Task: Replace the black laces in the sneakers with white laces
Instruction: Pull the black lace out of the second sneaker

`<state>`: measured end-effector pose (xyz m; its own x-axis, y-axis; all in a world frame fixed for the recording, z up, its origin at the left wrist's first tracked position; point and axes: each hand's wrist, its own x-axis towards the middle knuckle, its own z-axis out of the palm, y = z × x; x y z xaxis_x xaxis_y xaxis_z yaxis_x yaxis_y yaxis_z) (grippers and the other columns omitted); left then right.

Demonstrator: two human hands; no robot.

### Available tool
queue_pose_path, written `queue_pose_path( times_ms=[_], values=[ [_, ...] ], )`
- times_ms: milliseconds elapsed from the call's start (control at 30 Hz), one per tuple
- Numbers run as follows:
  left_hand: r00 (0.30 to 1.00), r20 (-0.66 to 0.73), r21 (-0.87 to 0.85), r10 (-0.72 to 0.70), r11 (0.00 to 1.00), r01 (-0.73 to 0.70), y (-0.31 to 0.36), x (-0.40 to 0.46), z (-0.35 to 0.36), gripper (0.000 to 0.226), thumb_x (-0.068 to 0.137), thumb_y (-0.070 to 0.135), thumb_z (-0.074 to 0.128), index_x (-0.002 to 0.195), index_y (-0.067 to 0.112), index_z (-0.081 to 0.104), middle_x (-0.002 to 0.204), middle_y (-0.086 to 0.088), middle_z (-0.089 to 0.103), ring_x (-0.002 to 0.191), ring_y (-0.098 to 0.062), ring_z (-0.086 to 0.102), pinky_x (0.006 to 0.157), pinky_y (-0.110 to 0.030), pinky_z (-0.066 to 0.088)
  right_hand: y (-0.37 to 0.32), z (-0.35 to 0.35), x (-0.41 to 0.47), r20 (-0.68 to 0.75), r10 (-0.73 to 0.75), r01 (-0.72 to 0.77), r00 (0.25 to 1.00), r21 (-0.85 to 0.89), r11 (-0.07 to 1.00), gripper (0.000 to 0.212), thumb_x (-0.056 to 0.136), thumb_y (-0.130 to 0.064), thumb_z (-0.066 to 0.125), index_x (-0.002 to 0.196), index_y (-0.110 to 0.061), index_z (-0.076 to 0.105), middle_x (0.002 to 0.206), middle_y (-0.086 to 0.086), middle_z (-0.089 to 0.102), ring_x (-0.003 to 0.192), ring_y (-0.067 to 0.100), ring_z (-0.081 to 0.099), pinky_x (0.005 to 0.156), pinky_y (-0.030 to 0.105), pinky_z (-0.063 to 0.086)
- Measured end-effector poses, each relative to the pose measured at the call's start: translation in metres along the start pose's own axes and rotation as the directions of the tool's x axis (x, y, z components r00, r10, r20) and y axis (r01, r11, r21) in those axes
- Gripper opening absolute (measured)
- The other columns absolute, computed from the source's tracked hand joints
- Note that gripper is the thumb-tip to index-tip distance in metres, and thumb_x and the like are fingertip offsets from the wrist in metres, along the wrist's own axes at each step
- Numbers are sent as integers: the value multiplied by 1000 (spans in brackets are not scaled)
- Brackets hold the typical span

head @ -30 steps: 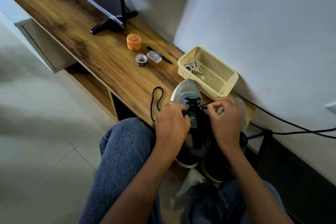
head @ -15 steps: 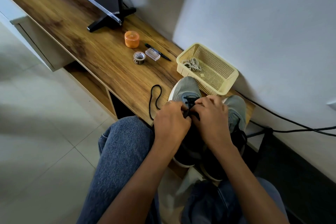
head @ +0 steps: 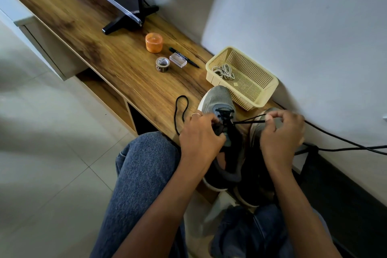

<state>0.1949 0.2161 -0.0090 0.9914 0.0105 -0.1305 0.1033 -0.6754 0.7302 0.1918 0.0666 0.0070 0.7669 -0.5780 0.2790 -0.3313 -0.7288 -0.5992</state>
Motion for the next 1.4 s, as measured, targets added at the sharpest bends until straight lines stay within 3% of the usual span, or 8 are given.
queue_pose_path(
  times_ms=[133, 300, 400, 667, 833, 1000, 1167, 1400],
  values=[
    [1000, 8, 10, 2, 1000, -3, 1, 1, -1, 29, 80, 29, 70, 108, 29, 64, 110, 5, 61, 107, -15, 54, 82, -35, 52, -3, 0, -1, 176, -159, 168, 972, -40, 985, 11, 86, -14, 59, 96, -16, 63, 112, 6, 51, 115, 27, 43, 98, 43, 33],
    [1000, 8, 32, 7, 999, -7, 1, 2, -1, 30, 81, 33, 69, 110, 29, 64, 110, 6, 62, 106, -15, 56, 82, -35, 51, -15, 4, -8, 465, -407, 532, 786, -176, 828, 23, 81, -23, 63, 104, -25, 67, 124, -2, 52, 123, 23, 31, 98, 44, 23],
    [1000, 12, 37, 5, 999, -5, 1, 2, -1, 31, 80, 33, 68, 111, 29, 63, 111, 6, 62, 108, -16, 55, 82, -35, 51, -13, 18, -18, 519, -455, 640, 723, -258, 724, 11, 76, -21, 74, 86, -20, 71, 118, 1, 60, 122, 28, 35, 92, 40, 19],
    [1000, 18, 44, 11, 999, -12, 1, 2, -3, 32, 80, 32, 68, 111, 30, 62, 112, 5, 61, 109, -17, 54, 89, -37, 46, -10, 12, -17, 256, -515, 571, 818, -258, 779, 7, 76, -21, 71, 78, -16, 68, 113, 0, 62, 114, 23, 37, 93, 40, 22],
    [999, 33, 46, 13, 999, -15, 0, 2, -2, 35, 78, 33, 68, 113, 32, 61, 110, 7, 61, 109, -16, 53, 89, -39, 46, 0, -7, -1, -30, -229, 216, 973, -232, 948, 7, 80, -21, 66, 83, -14, 67, 113, 4, 57, 112, 30, 44, 95, 49, 30],
    [1000, 26, 68, 9, 998, -11, 0, 4, -1, 33, 80, 32, 67, 112, 31, 61, 112, 6, 62, 109, -17, 54, 87, -36, 46, 0, 0, -6, 210, -241, 287, 947, -229, 930, 13, 81, -17, 65, 94, -17, 69, 118, 6, 56, 118, 31, 42, 100, 48, 28],
    [1000, 24, 63, 9, 998, -11, 0, 5, 0, 31, 81, 33, 65, 112, 30, 62, 112, 6, 63, 109, -17, 56, 89, -39, 47, -10, 11, -19, 427, -455, 577, 782, -218, 787, 28, 79, -28, 65, 106, -21, 68, 132, 4, 53, 131, 32, 32, 103, 48, 18],
    [999, 31, 63, 12, 998, -14, -1, 5, 0, 32, 80, 31, 65, 112, 31, 62, 113, 6, 63, 109, -17, 56, 90, -38, 45, -10, 24, -20, 350, -558, 650, 752, -253, 717, 4, 80, -19, 71, 79, -15, 69, 111, 1, 65, 120, 30, 39, 93, 41, 21]
  ],
)
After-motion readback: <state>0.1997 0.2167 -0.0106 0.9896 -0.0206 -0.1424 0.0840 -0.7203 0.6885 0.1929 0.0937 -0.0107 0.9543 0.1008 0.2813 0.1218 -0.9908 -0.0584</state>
